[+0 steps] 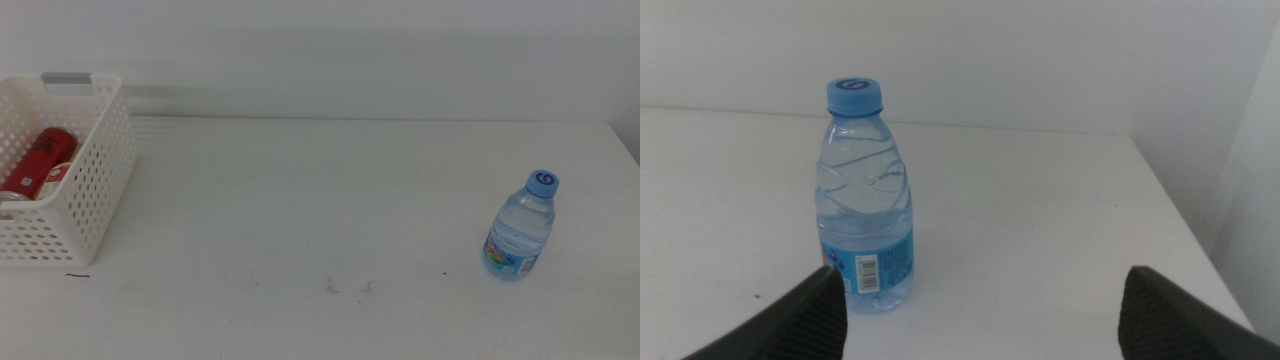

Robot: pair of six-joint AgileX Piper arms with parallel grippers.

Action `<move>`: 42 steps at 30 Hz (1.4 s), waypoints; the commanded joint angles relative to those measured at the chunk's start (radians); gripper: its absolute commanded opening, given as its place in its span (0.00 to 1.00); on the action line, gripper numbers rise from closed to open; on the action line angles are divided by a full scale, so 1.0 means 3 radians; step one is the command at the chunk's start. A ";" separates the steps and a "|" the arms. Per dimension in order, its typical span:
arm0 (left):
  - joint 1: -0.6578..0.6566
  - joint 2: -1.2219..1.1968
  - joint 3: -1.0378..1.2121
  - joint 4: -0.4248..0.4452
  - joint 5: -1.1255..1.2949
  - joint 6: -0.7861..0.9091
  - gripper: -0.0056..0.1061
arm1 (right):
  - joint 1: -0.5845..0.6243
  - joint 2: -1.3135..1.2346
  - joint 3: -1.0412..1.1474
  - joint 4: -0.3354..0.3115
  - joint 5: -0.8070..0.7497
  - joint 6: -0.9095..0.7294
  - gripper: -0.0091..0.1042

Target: Use arms to grab the bottles and put them into the dustbin to the left of the table.

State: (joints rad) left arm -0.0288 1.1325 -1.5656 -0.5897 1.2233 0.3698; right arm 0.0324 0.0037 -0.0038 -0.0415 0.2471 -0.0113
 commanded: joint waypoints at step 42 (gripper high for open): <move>-0.0008 -0.0008 -0.0007 0.0137 -0.0220 -0.0005 0.89 | 0.1148 0.2635 0.0013 0.0851 -0.2236 -0.0773 0.90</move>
State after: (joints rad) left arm -0.0288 1.1325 -1.5656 -0.5549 1.1698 0.3698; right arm 0.3815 0.7597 -0.0041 0.1676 -0.3861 -0.2456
